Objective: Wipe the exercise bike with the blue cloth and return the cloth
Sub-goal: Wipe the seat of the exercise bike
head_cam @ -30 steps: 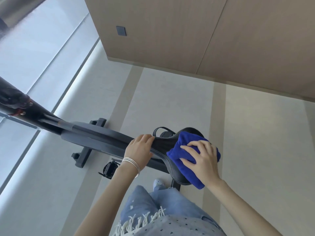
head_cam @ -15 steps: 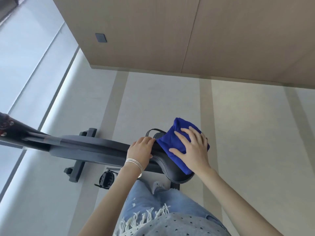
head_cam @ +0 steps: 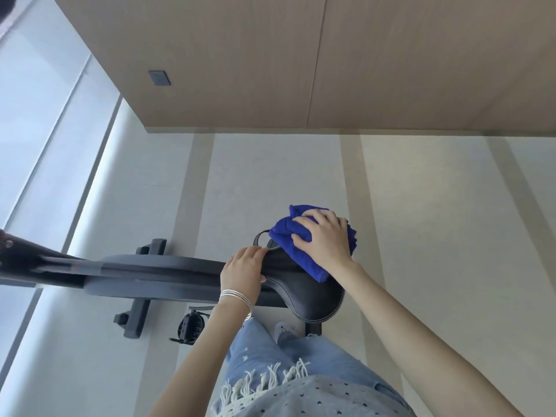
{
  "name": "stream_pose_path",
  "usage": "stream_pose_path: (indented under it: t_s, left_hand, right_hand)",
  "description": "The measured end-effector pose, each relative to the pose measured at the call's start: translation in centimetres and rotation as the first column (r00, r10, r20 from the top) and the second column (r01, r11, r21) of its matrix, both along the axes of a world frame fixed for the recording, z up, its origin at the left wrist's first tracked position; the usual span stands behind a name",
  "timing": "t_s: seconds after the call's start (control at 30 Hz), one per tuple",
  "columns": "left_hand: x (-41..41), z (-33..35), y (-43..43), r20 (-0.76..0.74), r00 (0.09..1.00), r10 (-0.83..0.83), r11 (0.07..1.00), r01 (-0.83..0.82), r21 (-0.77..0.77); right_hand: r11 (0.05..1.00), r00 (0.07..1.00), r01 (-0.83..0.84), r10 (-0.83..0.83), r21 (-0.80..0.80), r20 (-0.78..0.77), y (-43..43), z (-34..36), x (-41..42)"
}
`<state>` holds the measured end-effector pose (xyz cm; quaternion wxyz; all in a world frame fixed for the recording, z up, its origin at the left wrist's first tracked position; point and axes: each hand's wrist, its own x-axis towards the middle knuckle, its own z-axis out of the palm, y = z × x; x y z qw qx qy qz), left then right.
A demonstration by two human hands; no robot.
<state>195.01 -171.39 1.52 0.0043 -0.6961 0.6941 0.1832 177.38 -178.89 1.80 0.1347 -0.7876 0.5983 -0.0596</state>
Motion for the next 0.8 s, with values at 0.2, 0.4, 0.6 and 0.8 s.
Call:
stream_pose_path:
  t_s: [0.2, 0.4, 0.6, 0.8]
  left_hand:
    - [-0.1, -0.1, 0.0, -0.009, 0.999, 0.035, 0.999, -0.035, -0.013]
    - [-0.3, 0.1, 0.0, -0.012, 0.999, 0.039, 0.999, -0.039, -0.016]
    - [-0.4, -0.1, 0.4, -0.022, 0.999, 0.037, 0.999, -0.037, -0.014]
    - [0.6, -0.5, 1.0, -0.010, 0.999, -0.053, 0.998, 0.052, -0.046]
  right_hand:
    - [0.959, 0.994, 0.010, 0.022, -0.283, 0.109, 6.2, -1.0, -2.9]
    - [0.997, 0.998, 0.025, -0.021, -0.070, 0.057, 1.0, -0.3, -1.0]
    - [0.999, 0.998, 0.041, -0.039, -0.036, 0.052, -0.2, -0.4, -0.4]
    - [0.945, 0.979, 0.019, 0.049, -0.326, 0.199, 5.8, -0.1, -4.0]
